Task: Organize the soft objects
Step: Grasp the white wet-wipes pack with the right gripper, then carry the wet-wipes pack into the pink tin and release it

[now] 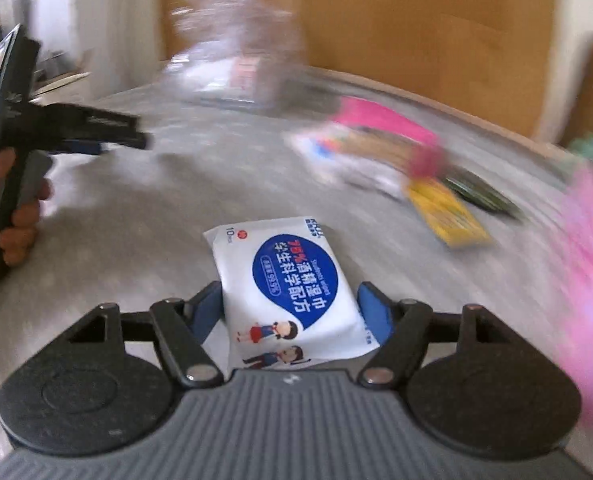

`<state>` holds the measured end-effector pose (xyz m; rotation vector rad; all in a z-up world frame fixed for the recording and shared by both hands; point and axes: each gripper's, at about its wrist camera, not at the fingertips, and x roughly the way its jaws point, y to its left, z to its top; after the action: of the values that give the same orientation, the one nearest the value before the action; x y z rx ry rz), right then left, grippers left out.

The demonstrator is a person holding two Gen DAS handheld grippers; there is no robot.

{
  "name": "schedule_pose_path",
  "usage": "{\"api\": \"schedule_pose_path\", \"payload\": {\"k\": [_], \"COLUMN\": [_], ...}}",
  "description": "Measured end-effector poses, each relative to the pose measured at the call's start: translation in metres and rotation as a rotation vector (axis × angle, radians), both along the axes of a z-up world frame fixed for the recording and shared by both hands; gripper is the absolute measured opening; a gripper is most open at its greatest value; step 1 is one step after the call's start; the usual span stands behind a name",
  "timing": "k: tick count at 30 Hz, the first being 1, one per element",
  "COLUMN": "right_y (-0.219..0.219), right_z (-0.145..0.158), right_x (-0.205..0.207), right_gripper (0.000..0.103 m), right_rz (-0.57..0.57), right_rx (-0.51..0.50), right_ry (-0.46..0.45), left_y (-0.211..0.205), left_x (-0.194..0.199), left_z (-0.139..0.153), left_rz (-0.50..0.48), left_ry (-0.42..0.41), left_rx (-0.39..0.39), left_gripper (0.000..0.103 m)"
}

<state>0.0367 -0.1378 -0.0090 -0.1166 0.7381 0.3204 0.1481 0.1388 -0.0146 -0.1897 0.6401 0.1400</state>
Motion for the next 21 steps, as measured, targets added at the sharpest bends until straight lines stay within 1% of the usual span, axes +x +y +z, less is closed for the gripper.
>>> {"api": "schedule_pose_path", "payload": {"k": [1,2,3,4,5,6,7,9,12,14,16,17,18,19,20,21], "right_y": [-0.009,-0.016,-0.019,-0.024,-0.029,-0.033,-0.036,-0.036,-0.043,-0.047,-0.054,-0.054,-0.055,-0.054,-0.054,-0.056], "right_z": [0.000,-0.001,-0.001,-0.002,-0.002,-0.002,-0.004,-0.006,-0.005,-0.006,-0.007,-0.008,-0.008,-0.007,-0.007,-0.007], "right_x": [-0.011,-0.022,-0.029,-0.038,-0.044,-0.050,-0.054,-0.058,-0.056,-0.052,-0.052,-0.049,-0.053,-0.053,-0.055,-0.057], "right_gripper": [0.075,0.078,0.079,0.081,0.087,0.090,0.090,0.090,0.090,0.090,0.090,0.084,0.077,0.075,0.070,0.068], "right_rz": [-0.051,-0.087,-0.111,-0.122,-0.111,-0.102,-0.091,-0.074,-0.074,-0.080,-0.081,-0.077,-0.071,-0.065,-0.062,-0.054], "right_rx": [-0.012,-0.023,-0.030,-0.028,-0.011,0.008,0.024,0.016,0.027,0.033,0.051,0.062,0.063,0.061,0.071,0.080], "right_ry": [-0.012,-0.027,-0.035,-0.040,-0.038,-0.036,-0.035,-0.032,-0.036,-0.035,-0.030,-0.033,-0.044,-0.052,-0.058,-0.063], "left_y": [-0.007,-0.017,-0.026,-0.037,-0.049,-0.060,-0.072,-0.097,-0.132,-0.150,-0.163,-0.168,-0.173,-0.179,-0.186,-0.191], "left_x": [0.001,0.000,-0.001,-0.005,-0.014,-0.022,-0.032,-0.049,-0.067,-0.074,-0.075,-0.074,-0.074,-0.073,-0.073,-0.074], "left_z": [0.000,0.000,0.000,0.000,0.002,0.004,0.008,0.013,0.016,0.017,0.015,0.014,0.012,0.012,0.012,0.011], "left_rz": [-0.010,-0.021,-0.034,-0.059,-0.107,-0.154,-0.209,-0.321,-0.480,-0.552,-0.586,-0.598,-0.601,-0.593,-0.597,-0.598], "left_ry": [0.013,0.031,0.048,0.066,0.074,0.074,0.074,0.085,0.152,0.195,0.237,0.256,0.265,0.254,0.243,0.235], "left_rx": [0.037,0.093,0.132,0.148,0.121,0.081,0.040,-0.017,-0.129,-0.182,-0.240,-0.269,-0.278,-0.257,-0.226,-0.203], "left_gripper": [0.075,0.075,0.075,0.075,0.075,0.075,0.075,0.075,0.075,0.075,0.075,0.076,0.076,0.074,0.070,0.066]}}
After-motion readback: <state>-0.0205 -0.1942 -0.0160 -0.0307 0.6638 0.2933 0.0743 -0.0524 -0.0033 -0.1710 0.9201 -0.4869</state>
